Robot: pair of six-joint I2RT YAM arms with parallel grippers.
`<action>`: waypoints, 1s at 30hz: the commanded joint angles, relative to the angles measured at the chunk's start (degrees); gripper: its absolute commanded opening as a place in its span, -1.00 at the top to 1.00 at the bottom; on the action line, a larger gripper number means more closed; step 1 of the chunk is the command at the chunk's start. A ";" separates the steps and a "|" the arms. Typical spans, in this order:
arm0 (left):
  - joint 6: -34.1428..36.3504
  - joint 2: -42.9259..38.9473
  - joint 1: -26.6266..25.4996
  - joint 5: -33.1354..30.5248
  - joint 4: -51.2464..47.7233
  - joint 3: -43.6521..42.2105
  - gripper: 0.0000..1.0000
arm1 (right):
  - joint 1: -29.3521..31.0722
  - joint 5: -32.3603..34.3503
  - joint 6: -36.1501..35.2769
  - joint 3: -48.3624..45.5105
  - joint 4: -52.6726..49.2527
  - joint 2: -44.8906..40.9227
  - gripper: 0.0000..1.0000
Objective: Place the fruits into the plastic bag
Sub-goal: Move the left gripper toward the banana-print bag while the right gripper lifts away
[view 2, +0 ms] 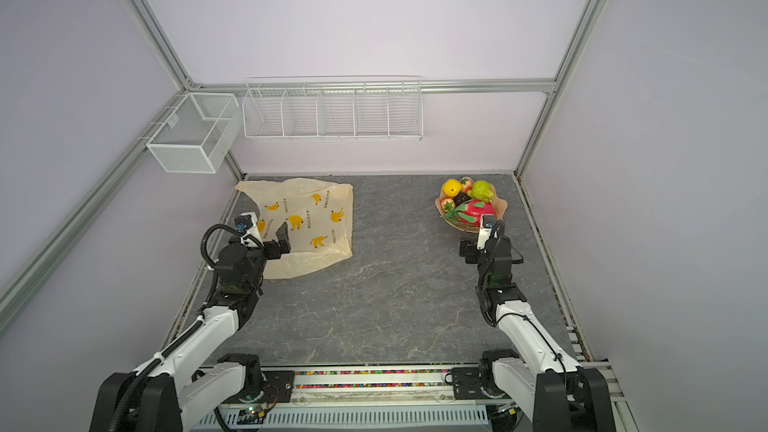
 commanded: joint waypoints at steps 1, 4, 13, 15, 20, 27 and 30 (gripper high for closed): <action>-5.02 -5.42 -2.30 3.06 -12.94 3.93 -1.00 | 0.83 0.96 4.93 2.52 -12.76 -6.16 -0.77; -9.57 -8.82 -5.06 2.84 -24.34 7.95 -1.00 | 0.99 -2.62 8.80 5.25 -23.78 -11.54 -0.77; -18.57 0.03 -7.61 4.92 -54.62 24.67 -1.00 | 1.60 -19.70 22.95 10.38 -45.38 -18.15 -0.76; -18.55 2.04 -7.61 4.19 -59.57 27.05 -1.00 | 2.12 -22.03 24.96 10.58 -47.14 -18.43 -0.76; -24.00 10.44 -7.61 4.17 -73.70 33.72 -1.00 | 3.78 -23.88 26.73 11.08 -49.53 -18.84 -0.76; -39.72 15.46 -5.83 10.16 -71.39 32.30 -0.98 | 5.16 -24.88 27.22 11.43 -48.21 -18.42 -0.76; -46.17 16.06 -2.26 14.58 -65.40 29.44 -0.95 | 6.89 -25.46 26.59 12.10 -47.65 -16.87 -0.76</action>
